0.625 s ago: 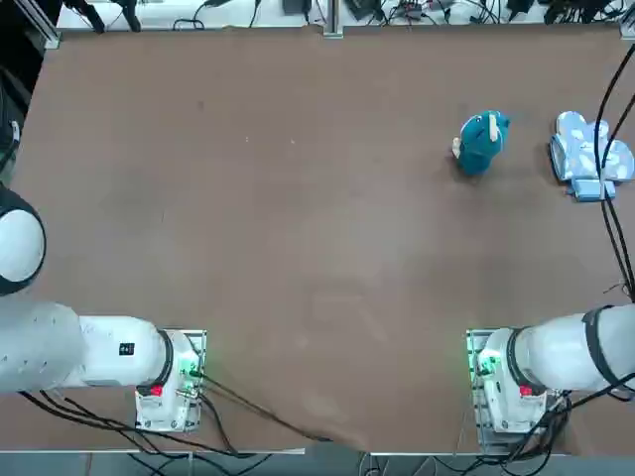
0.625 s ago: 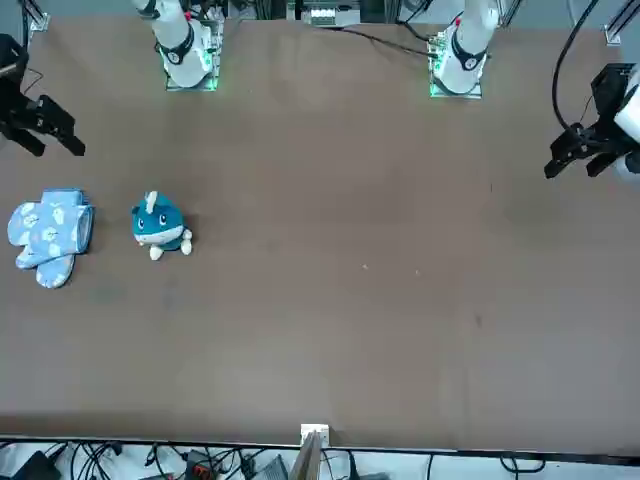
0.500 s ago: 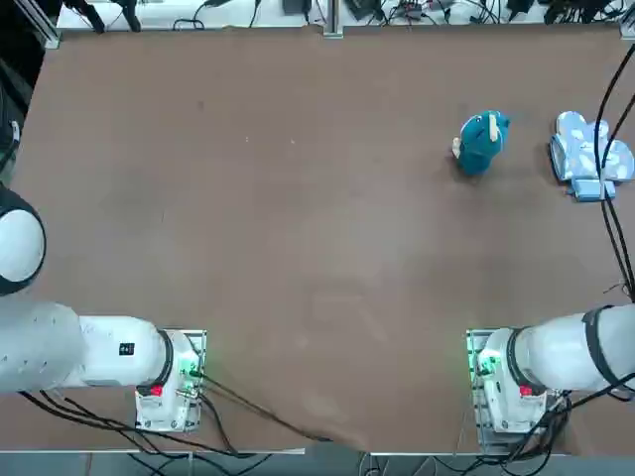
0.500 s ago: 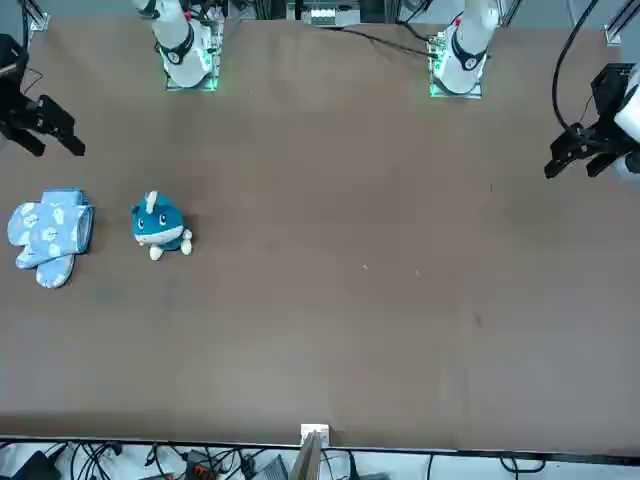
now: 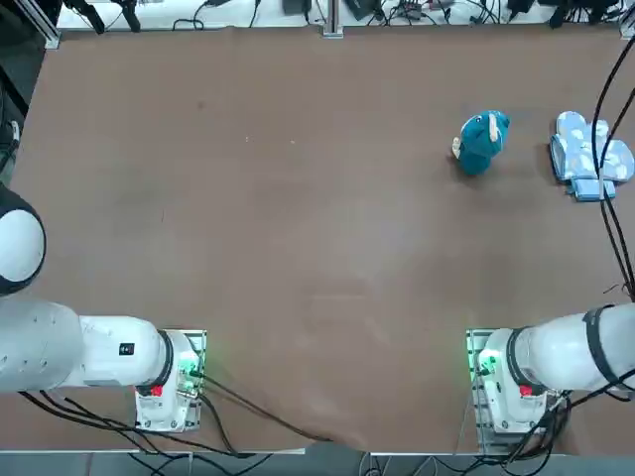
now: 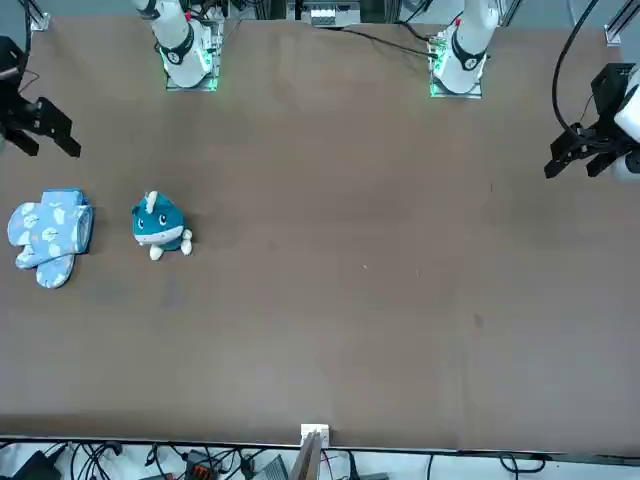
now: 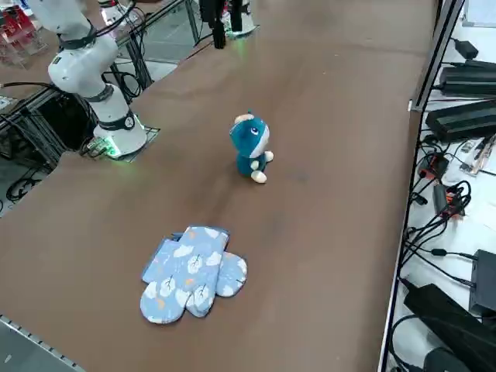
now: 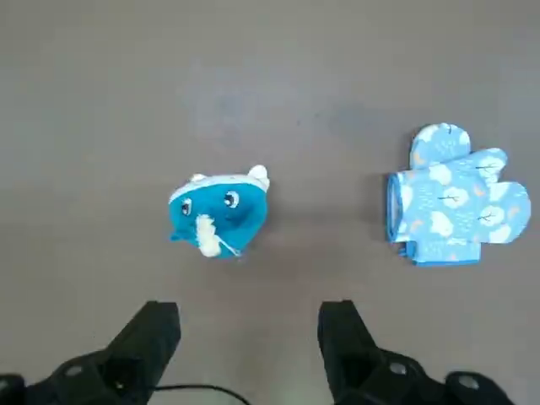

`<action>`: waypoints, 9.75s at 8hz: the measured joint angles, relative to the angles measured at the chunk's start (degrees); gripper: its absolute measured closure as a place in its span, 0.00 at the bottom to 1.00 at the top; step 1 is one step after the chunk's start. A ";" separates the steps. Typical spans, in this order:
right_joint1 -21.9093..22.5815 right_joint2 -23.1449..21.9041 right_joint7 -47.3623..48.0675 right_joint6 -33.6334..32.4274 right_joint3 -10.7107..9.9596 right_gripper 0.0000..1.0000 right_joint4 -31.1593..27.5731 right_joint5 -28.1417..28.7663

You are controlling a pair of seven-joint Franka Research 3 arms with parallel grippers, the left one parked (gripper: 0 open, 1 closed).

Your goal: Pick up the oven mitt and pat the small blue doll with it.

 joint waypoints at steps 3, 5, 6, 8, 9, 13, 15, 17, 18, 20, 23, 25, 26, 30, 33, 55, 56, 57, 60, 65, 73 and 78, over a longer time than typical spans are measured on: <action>-0.68 6.26 0.21 2.87 -0.25 0.00 -2.53 -12.54; -4.28 9.51 0.27 11.76 -0.48 0.00 -8.34 -16.33; -6.06 10.09 0.40 16.80 -0.62 0.00 -12.44 -18.96; -9.58 10.27 0.90 26.92 -0.73 0.01 -19.73 -21.94; -11.23 10.54 1.25 31.63 -0.76 0.02 -22.48 -22.15; -15.50 16.54 4.42 45.25 -0.78 0.05 -27.55 -25.74; -16.86 19.46 7.52 50.25 -0.79 0.05 -29.36 -29.72; -17.60 21.87 11.90 53.54 -0.80 0.05 -30.21 -35.25; -18.15 22.99 13.61 54.60 -0.80 0.06 -30.38 -37.70; -18.86 24.80 16.71 55.15 -0.81 0.10 -30.40 -41.91; -19.96 26.51 20.04 55.42 -0.83 0.18 -30.39 -46.54; -20.04 26.81 20.79 55.45 -0.83 0.36 -30.31 -46.83; -20.04 26.79 20.79 55.41 -0.83 0.56 -29.90 -46.88; -20.04 24.48 18.38 49.52 -0.80 0.96 -24.42 -47.05; -19.63 20.91 6.74 40.91 -0.08 0.96 -19.07 -38.61; -13.88 23.44 12.45 1.04 8.95 0.96 12.00 -7.38; -13.56 23.79 12.34 -0.68 9.17 0.96 11.98 -7.27; -12.88 24.03 12.33 -2.01 9.47 0.96 11.93 -7.12; -9.53 25.65 13.44 -3.25 9.71 0.96 11.83 -4.51; -9.27 26.92 19.81 6.26 9.16 0.96 12.04 -2.27; -7.73 27.02 16.51 -7.88 8.73 0.96 12.75 -9.77; -5.64 27.22 18.55 -1.44 8.57 0.96 13.15 -5.50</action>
